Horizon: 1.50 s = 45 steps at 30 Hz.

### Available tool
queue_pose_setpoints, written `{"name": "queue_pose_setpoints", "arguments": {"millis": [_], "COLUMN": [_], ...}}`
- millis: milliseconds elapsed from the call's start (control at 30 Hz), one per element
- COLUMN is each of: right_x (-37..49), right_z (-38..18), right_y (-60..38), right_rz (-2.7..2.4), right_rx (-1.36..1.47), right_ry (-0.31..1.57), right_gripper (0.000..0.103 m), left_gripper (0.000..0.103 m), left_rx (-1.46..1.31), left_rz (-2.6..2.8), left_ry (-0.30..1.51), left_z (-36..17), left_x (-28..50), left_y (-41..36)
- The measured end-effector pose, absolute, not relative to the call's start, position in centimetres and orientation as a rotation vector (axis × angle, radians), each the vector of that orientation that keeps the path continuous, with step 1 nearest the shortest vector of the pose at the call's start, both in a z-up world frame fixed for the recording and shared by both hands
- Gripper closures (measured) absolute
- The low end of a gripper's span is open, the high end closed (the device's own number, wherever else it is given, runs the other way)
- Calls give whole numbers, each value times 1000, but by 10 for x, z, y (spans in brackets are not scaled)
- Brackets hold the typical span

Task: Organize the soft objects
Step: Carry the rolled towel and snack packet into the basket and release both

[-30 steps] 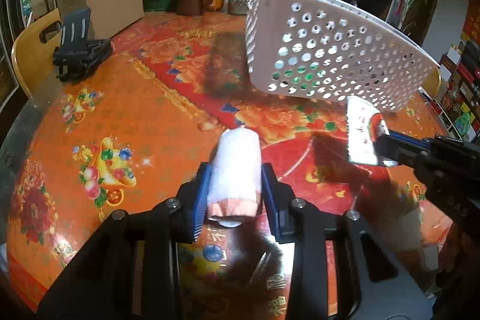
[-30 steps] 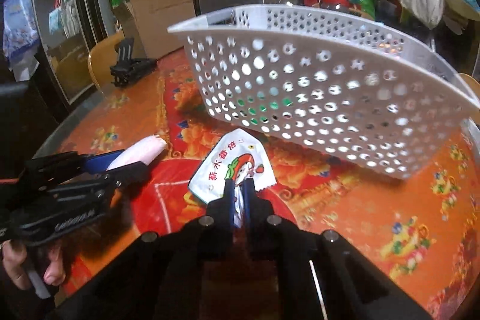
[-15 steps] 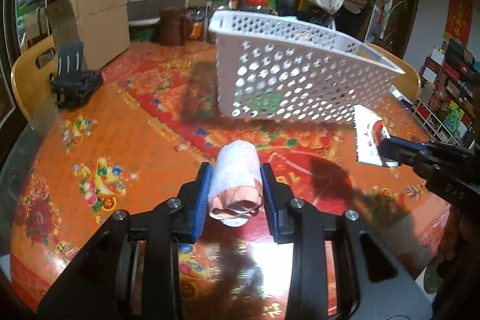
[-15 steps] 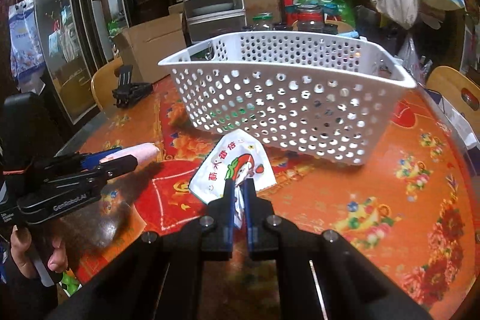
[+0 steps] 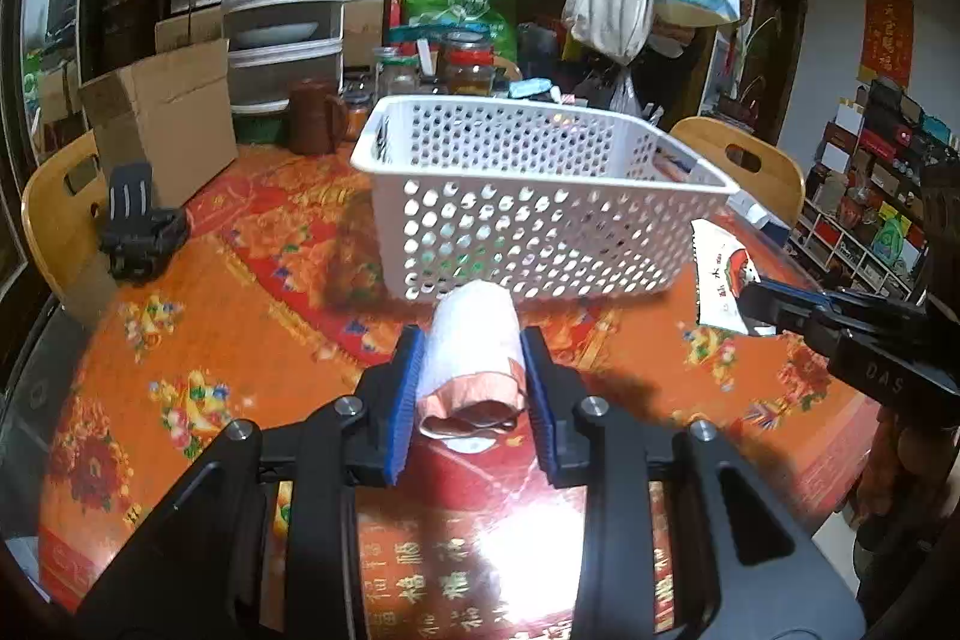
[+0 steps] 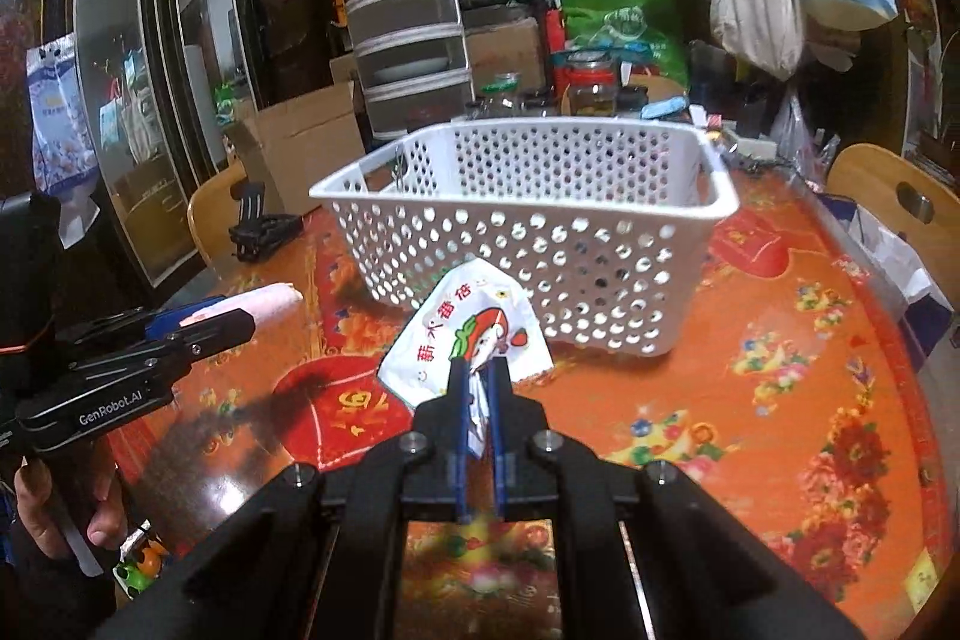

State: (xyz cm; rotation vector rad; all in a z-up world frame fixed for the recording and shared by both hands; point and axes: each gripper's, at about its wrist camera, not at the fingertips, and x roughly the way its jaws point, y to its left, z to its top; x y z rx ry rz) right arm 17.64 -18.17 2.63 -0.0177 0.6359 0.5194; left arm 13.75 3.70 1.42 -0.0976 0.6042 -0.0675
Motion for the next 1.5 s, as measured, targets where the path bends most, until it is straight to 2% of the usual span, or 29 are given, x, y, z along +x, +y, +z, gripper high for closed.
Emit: {"name": "queue_pose_setpoints", "arguments": {"millis": [367, 567, 700, 867, 1067, 1400, 1500], "right_x": [186, 231, 275, 332, 366, 395, 395], "right_z": [87, 115, 112, 89, 59, 25, 22], "right_y": [-195, -187, -179, -169, -149, -135, -137], "right_rz": [496, 455, 447, 425, 405, 391, 396], "right_rx": [-42, -78, -72, -65, -111, -115, -109], "right_ry": [538, 556, 625, 757, 845, 931, 926], "right_gripper": [99, 99, 98, 98, 98, 98, 94], "left_gripper": [73, 73, 73, 73, 73, 73, 73], "left_rx": [-62, -42, -33, -30, -38, -48, -60], "left_rz": [-108, -123, -112, -96, -58, -23, -17], "left_ry": [514, 529, 587, 679, 817, 912, 904], "left_z": [82, 118, 128, 119, 77, 26, 20], "left_x": [152, 200, 253, 316, 374, 406, 407], "left_y": [20, 15, 9, 3, 6, 18, 22]}}
